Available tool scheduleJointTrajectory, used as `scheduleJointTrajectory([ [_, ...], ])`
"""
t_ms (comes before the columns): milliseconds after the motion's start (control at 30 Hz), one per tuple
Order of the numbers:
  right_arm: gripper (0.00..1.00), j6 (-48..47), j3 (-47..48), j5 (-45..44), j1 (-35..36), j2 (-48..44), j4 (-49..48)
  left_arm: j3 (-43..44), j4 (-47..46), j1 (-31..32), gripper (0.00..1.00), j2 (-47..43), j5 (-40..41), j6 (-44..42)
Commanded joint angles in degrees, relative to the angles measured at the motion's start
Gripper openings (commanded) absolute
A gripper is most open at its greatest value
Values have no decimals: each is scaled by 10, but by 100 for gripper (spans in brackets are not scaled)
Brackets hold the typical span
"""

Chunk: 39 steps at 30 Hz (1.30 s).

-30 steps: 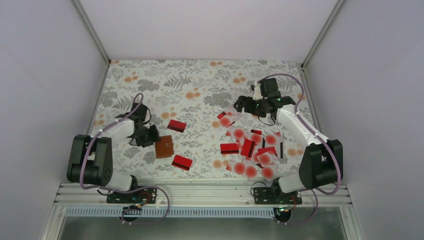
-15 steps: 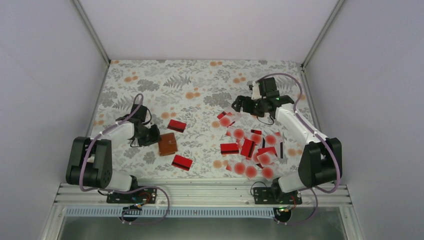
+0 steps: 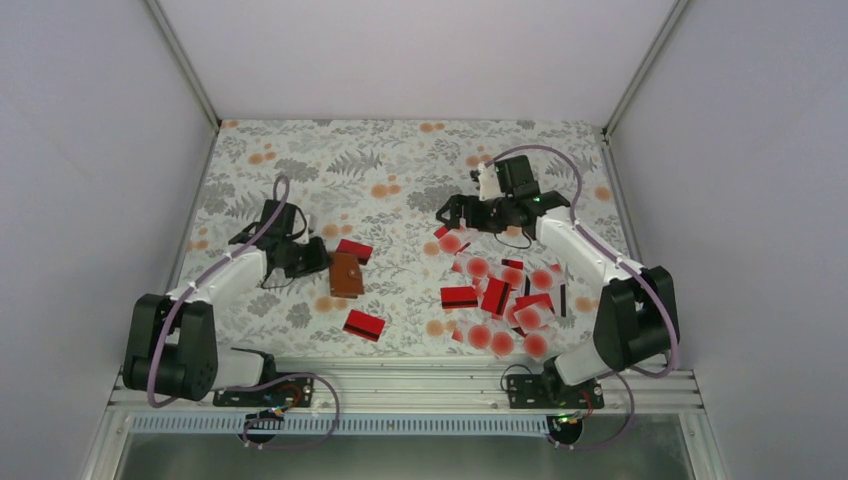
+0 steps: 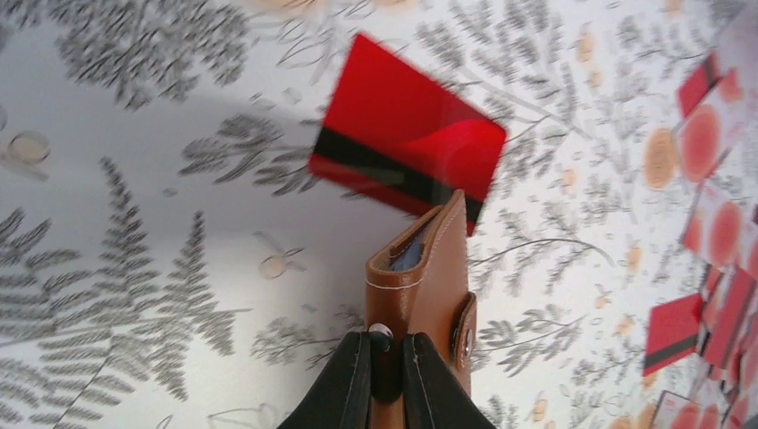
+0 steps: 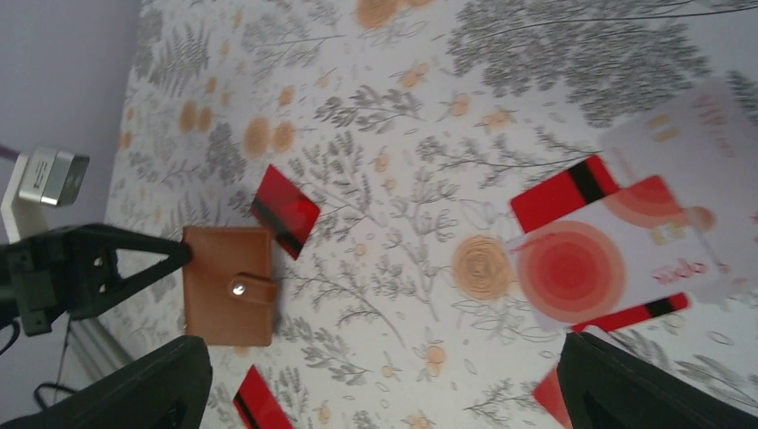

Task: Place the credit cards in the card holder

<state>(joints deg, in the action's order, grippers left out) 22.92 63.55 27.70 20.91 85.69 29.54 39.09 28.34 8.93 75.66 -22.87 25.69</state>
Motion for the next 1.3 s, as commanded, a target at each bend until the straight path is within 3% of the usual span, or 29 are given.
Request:
scheduleJointTrajectory([
  [0, 98, 1, 16, 58, 22, 13, -32, 36, -37, 14, 4, -20, -37, -22],
  [467, 99, -21, 70, 196, 58, 91, -32, 114, -76, 36, 2, -30, -136, -43],
  [967, 99, -17, 174, 448, 72, 166, -62, 196, -161, 44, 2, -34, -364, -17],
  [1033, 92, -14, 189, 474, 72, 163, -65, 210, -165, 43, 2, -33, -383, -10],
  [1267, 28, 27, 231, 521, 72, 144, -102, 263, -167, 45, 3, -24, -428, 4],
])
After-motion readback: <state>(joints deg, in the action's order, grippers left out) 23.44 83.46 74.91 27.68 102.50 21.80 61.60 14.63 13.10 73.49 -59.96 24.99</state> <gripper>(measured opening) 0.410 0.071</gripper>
